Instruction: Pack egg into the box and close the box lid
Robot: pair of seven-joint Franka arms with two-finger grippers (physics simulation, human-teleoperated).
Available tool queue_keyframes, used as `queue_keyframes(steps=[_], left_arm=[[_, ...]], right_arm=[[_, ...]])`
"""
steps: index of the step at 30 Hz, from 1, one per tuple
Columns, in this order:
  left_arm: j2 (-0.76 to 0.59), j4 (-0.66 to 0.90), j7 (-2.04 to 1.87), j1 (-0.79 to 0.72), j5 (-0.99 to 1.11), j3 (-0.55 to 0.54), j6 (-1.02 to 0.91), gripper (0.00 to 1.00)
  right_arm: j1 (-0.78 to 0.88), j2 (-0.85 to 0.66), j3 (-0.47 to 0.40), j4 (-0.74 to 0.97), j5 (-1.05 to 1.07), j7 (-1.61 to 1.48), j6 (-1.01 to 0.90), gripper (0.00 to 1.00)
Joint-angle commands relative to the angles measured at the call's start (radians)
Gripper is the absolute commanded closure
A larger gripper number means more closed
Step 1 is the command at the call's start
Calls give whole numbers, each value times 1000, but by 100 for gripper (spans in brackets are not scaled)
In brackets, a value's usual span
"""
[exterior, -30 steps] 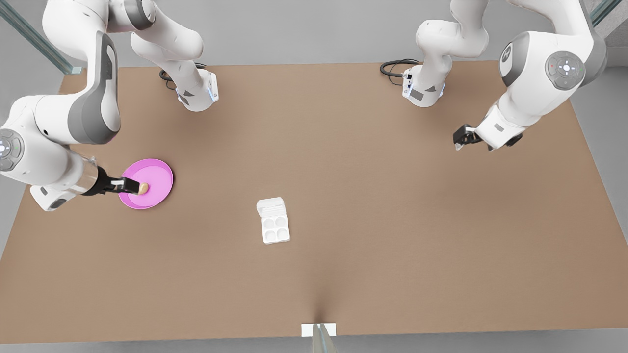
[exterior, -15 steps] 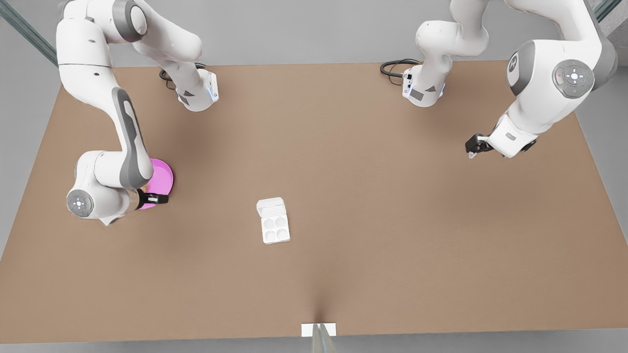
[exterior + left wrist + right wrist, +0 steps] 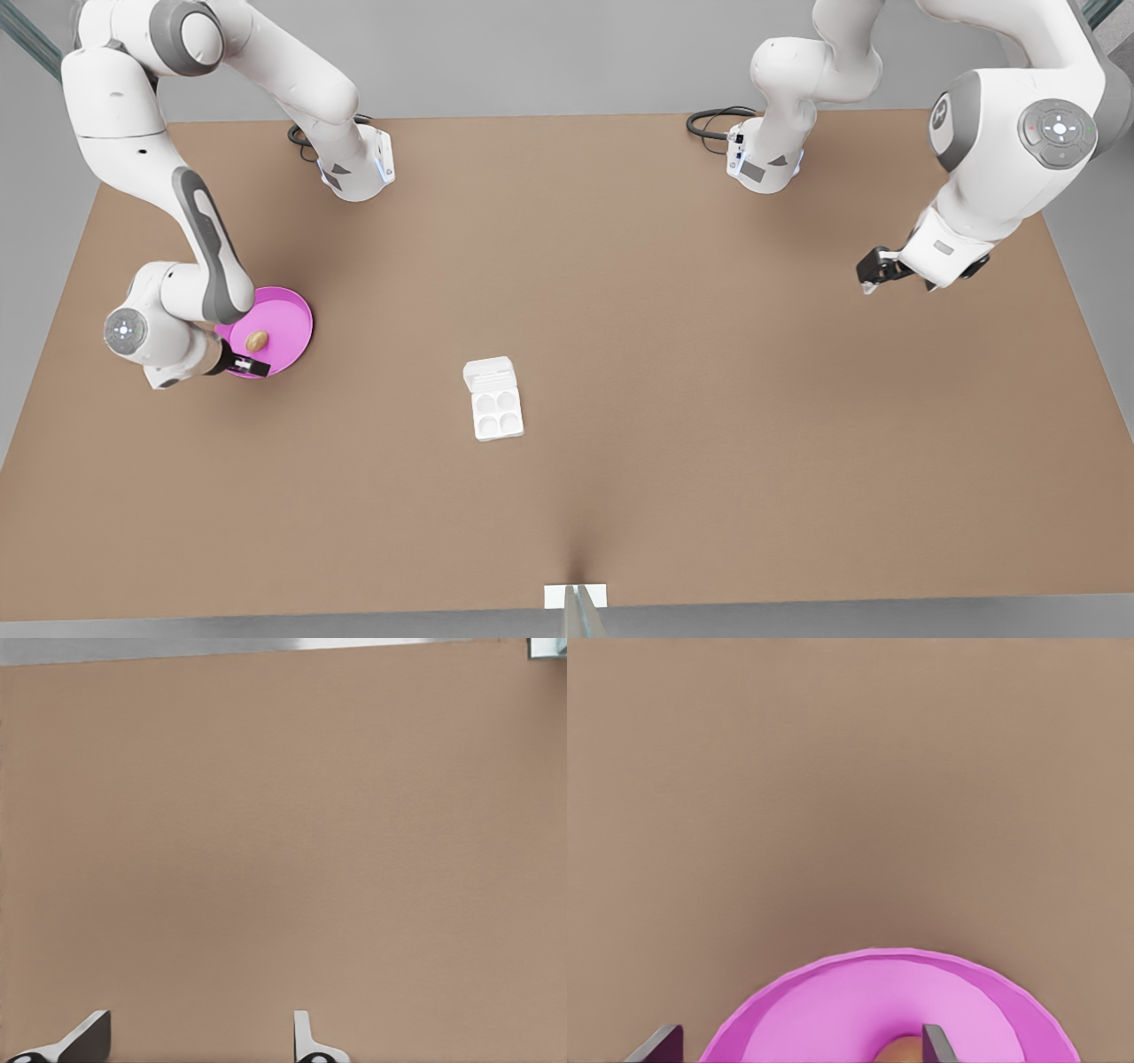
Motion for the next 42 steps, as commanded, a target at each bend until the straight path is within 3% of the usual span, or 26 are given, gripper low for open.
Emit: queue_keyframes(steps=[1, 3, 8, 11, 15, 24, 30, 42], left_arm=[[-1, 2, 3, 9, 5, -3, 1, 0], [-4, 0, 3, 8, 5, -6, -2, 0], [45, 54, 3, -17, 2, -18, -6, 0], [37, 54, 7, -10, -9, -119, -71, 0], [45, 56, 4, -23, -6, -119, -28, 0], [42, 54, -6, -23, -6, -137, -32, 0], [42, 52, -6, -23, -5, -137, -34, 0], [45, 54, -8, -23, -5, -150, -31, 0]], right_arm=[[-2, 17, 0, 1, -39, 183, 198, 0], [-170, -78, 134, -115, -51, 183, 155, 0], [-172, -90, 134, -194, -59, 195, 223, 0], [-172, -135, 135, -284, -57, 195, 275, 0], [-170, -133, 135, -321, -57, 197, 301, 0], [-112, -133, 135, -345, -51, 204, 301, 0], [-247, -138, 135, -341, -178, 148, 295, 0], [-252, -83, 135, -336, -204, 151, 341, 0]])
